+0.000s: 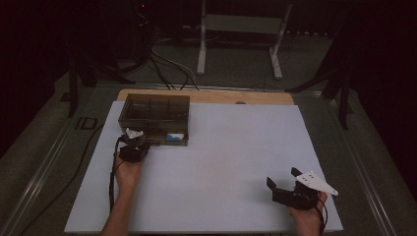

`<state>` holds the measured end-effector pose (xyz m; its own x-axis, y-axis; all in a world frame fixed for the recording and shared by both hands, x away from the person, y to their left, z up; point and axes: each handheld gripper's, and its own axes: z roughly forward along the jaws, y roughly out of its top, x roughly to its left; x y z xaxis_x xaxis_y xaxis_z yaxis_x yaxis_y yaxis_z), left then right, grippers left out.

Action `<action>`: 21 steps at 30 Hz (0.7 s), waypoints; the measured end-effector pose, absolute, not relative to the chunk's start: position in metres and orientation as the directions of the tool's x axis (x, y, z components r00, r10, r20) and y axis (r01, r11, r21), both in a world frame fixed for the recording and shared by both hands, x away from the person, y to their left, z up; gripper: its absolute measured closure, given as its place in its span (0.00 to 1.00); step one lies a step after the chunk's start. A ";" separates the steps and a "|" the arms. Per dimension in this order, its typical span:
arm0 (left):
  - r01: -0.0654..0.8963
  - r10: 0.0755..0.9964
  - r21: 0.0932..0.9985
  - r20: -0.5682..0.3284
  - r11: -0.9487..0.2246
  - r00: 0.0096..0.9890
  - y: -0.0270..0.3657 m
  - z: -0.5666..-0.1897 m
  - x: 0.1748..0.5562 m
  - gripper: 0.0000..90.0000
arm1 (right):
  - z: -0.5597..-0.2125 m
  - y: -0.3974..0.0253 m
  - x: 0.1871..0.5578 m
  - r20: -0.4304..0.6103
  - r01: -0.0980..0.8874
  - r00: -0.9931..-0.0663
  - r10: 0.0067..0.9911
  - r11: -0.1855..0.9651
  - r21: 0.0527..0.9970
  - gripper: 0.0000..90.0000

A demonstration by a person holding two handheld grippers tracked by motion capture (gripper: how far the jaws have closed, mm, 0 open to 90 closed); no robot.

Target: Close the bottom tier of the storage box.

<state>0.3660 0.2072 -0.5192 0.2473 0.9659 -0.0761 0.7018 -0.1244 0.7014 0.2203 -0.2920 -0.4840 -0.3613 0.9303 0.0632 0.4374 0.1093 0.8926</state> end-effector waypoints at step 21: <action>0.704 0.968 0.703 -0.093 -0.101 0.232 0.207 -0.520 0.371 1.00 | -0.484 -0.293 0.219 0.062 0.438 -0.357 0.932 0.109 0.892 0.03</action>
<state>0.3708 0.2075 -0.5203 0.2318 0.9683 -0.0934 0.7037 -0.1006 0.7033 0.2191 -0.2930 -0.4841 -0.3570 0.9321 0.0616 0.4382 0.1089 0.8922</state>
